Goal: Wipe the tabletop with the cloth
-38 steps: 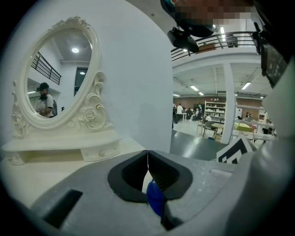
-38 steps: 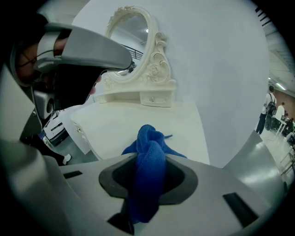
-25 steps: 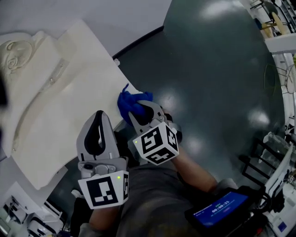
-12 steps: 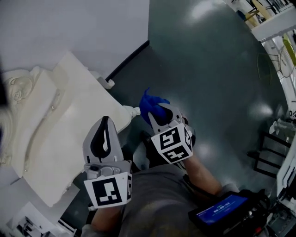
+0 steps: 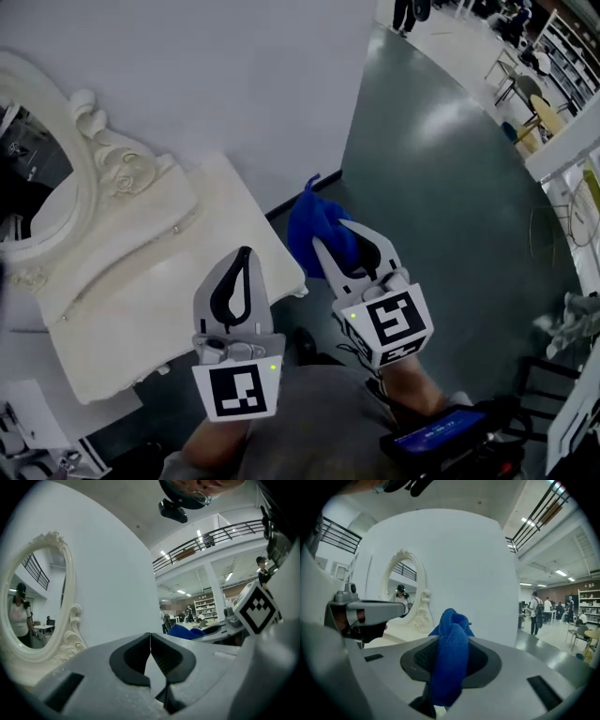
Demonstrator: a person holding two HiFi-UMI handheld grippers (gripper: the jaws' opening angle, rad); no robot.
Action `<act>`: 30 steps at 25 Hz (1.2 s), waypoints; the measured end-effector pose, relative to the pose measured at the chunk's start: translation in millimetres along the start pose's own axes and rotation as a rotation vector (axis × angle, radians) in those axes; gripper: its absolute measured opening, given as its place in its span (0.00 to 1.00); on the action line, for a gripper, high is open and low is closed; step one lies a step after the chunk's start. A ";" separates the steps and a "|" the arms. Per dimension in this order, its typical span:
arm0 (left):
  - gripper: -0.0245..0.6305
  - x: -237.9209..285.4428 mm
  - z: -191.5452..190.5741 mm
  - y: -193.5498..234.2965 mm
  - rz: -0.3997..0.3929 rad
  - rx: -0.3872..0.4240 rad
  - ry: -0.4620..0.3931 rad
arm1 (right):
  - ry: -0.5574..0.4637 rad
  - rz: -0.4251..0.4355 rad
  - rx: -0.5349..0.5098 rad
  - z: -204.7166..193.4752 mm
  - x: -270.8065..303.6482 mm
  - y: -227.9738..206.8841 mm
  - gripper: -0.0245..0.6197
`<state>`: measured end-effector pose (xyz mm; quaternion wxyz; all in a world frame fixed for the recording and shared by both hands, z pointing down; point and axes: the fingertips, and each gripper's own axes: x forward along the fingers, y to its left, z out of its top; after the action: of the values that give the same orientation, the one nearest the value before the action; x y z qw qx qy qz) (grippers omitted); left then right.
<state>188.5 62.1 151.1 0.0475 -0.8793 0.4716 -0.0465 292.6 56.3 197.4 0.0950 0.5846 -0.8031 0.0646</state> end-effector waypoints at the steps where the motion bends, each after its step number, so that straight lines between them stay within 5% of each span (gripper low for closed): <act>1: 0.06 -7.1 8.8 6.6 0.017 0.013 -0.018 | -0.035 0.022 -0.010 14.5 1.5 11.8 0.21; 5: 0.06 -42.4 25.0 45.2 0.140 0.040 -0.053 | -0.133 0.096 -0.084 49.1 11.9 66.2 0.21; 12: 0.06 -102.5 15.8 105.2 0.342 0.036 -0.037 | -0.160 0.219 -0.137 46.0 24.2 143.1 0.21; 20: 0.06 -147.1 -3.4 147.2 0.468 0.018 0.000 | -0.161 0.323 -0.163 41.8 43.2 200.2 0.20; 30: 0.06 -166.3 -10.1 158.1 0.522 -0.002 0.021 | -0.137 0.399 -0.180 35.7 41.4 228.4 0.20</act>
<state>-34.8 113.3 134.9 0.0518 -0.7275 0.6829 -0.0413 60.3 80.6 173.7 0.0774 0.4064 -0.9099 -0.0299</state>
